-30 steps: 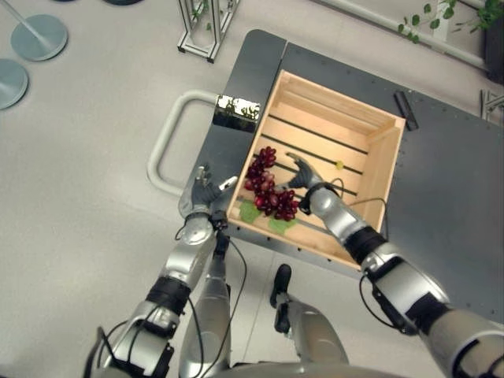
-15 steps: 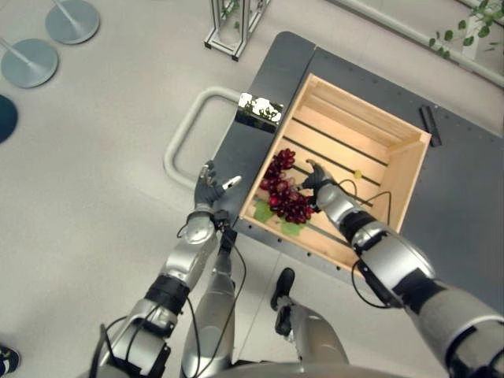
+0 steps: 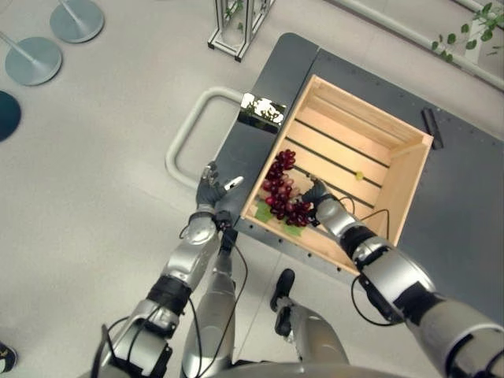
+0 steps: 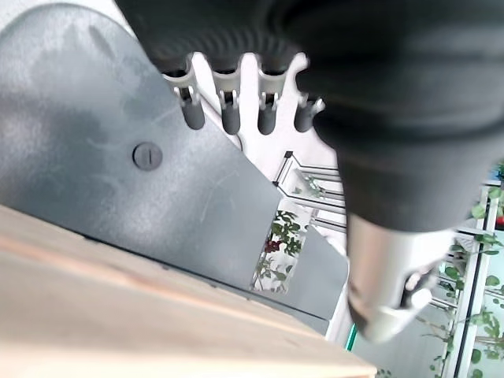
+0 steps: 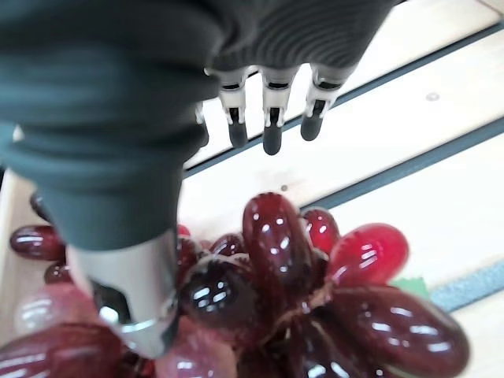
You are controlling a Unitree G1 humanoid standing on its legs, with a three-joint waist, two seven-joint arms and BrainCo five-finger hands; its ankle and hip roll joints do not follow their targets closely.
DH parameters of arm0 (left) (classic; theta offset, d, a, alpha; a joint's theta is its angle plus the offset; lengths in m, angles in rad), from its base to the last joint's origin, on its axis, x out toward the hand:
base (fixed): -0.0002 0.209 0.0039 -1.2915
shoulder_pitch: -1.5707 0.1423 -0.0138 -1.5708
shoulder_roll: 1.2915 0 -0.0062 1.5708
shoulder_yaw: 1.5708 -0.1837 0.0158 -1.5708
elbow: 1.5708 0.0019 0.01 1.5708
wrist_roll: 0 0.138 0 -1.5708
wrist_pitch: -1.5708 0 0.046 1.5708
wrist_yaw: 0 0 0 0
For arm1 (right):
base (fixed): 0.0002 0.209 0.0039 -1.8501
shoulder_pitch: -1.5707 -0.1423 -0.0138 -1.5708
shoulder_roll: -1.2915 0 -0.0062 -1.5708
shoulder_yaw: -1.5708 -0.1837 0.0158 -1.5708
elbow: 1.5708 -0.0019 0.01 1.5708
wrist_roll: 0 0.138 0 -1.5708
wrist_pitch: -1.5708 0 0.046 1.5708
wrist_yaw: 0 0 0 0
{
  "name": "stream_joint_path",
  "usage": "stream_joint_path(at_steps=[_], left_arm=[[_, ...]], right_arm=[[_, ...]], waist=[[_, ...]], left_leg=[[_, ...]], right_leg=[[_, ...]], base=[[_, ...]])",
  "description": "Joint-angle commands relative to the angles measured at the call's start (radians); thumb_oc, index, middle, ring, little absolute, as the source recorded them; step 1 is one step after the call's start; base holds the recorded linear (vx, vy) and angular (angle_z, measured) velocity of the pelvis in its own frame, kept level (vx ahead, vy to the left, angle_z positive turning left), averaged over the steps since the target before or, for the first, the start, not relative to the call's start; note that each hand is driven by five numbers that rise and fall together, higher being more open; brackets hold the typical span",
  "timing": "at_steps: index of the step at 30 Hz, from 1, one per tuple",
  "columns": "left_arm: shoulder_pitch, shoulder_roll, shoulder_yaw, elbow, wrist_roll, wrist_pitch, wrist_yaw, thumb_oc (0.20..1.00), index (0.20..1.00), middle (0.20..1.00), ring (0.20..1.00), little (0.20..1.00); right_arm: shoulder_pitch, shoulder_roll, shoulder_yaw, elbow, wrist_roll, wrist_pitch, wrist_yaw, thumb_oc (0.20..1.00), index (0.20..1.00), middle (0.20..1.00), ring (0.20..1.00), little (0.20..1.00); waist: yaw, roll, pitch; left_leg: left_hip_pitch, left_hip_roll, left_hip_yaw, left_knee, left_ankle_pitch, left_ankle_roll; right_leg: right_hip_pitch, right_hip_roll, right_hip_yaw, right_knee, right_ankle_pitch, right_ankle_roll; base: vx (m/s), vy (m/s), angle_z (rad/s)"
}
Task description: Pick up the fruits from the basket on one side to the basket on the other side
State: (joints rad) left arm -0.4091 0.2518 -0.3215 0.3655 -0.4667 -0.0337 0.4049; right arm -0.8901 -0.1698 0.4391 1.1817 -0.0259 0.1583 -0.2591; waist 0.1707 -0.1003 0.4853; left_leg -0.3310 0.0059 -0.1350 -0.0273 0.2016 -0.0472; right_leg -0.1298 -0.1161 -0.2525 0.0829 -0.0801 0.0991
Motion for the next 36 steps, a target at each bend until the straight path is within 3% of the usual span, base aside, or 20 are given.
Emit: stream_joint_path(at_steps=[1,7,18,22,36], left_arm=[[0.015,-0.023,0.014,-0.086,0.002,-0.035,-0.005,1.000,1.000,1.000,1.000,1.000],[0.019,-0.024,0.027,-0.082,0.002,-0.034,-0.005,1.000,1.000,1.000,1.000,1.000],[0.021,-0.020,0.090,-0.090,0.045,-0.019,-0.001,1.000,1.000,1.000,1.000,1.000],[0.027,-0.018,0.087,-0.090,0.049,-0.016,-0.009,1.000,1.000,1.000,1.000,1.000],[0.035,-0.026,0.045,-0.091,0.021,-0.019,-0.011,1.000,1.000,1.000,1.000,1.000]], right_arm=[[-0.008,-0.027,-0.004,-0.043,-0.001,-0.018,-0.029,1.000,1.000,1.000,1.000,1.000],[0.020,-0.032,-0.013,-0.116,0.018,-0.033,-0.033,1.000,1.000,1.000,1.000,1.000],[0.154,-0.097,-0.016,-0.474,-0.011,-0.046,0.041,1.000,1.000,1.000,1.000,1.000],[0.118,-0.121,0.000,-0.430,-0.114,-0.011,0.034,1.000,1.000,1.000,1.000,1.000],[0.047,-0.037,0.003,-0.130,-0.048,-0.020,-0.005,1.000,1.000,1.000,1.000,1.000]], waist=[[-0.009,-0.017,-0.012],[-0.017,-0.019,-0.017],[-0.051,-0.074,-0.022],[-0.046,-0.077,-0.025],[-0.017,-0.039,-0.021]], left_leg=[[0.029,0.021,0.067,0.052,-0.148,0.005],[0.027,0.025,0.067,0.055,-0.148,0.004],[0.028,0.033,0.074,0.050,-0.147,0.000],[0.026,0.033,0.075,0.051,-0.150,0.001],[0.025,0.025,0.064,0.055,-0.151,0.009]], right_leg=[[-0.089,-0.114,0.044,0.045,0.060,0.065],[-0.089,-0.112,0.046,0.041,0.058,0.065],[-0.093,-0.105,0.046,0.038,0.056,0.064],[-0.092,-0.107,0.045,0.041,0.054,0.063],[-0.091,-0.108,0.041,0.046,0.055,0.061]], base=[[0.00,0.000,0.00],[0.00,0.000,0.00],[0.00,-0.017,-0.04],[0.00,0.000,0.00],[0.00,0.000,0.00]])
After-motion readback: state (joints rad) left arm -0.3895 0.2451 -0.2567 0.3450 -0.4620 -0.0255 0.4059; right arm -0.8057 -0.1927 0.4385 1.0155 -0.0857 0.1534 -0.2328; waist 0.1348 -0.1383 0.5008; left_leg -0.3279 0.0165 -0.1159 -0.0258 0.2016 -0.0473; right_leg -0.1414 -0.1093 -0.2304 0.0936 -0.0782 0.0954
